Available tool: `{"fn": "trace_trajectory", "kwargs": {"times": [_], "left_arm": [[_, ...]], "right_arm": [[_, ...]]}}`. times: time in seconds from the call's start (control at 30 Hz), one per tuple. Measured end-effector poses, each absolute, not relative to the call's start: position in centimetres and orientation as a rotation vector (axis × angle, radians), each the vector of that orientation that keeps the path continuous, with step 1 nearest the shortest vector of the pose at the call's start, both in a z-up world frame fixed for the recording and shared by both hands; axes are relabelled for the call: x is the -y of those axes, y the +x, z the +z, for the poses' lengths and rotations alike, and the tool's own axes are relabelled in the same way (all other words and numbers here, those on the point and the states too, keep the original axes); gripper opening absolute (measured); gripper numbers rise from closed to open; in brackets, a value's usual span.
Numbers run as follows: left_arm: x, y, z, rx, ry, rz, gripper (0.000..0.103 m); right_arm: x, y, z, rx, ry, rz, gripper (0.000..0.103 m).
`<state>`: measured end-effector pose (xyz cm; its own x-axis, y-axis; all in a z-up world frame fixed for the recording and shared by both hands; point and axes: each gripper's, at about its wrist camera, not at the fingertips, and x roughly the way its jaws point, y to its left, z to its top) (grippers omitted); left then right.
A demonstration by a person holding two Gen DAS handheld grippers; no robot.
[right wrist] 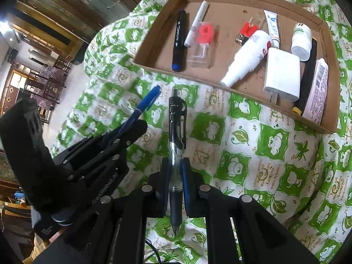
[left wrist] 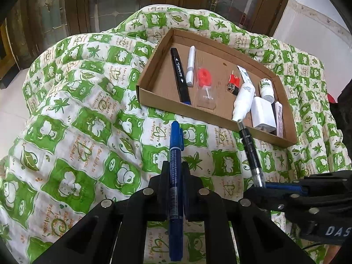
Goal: Organize rigid objects
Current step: 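Carry the ballpoint pen with the right tool over the tray while the left tool carries the blue marker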
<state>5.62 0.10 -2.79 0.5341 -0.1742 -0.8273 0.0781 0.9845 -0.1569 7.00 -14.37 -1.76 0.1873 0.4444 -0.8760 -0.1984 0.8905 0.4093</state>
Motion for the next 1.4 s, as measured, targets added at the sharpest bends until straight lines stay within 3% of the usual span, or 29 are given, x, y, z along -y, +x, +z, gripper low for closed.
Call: {"fn": "trace_trajectory", "kwargs": {"times": [0.47, 1.4], "left_arm": [[-0.3, 6.4, -1.2, -0.973, -0.122, -0.157, 0.009], [4.0, 8.8, 2.2, -0.911, -0.041, -0.216, 0.009]], "right_arm": [[21.4, 9.7, 2.7, -1.17, 0.396, 0.348, 0.011], [23.2, 10.7, 3.0, -1.136, 0.427, 0.291, 0.01]]}}
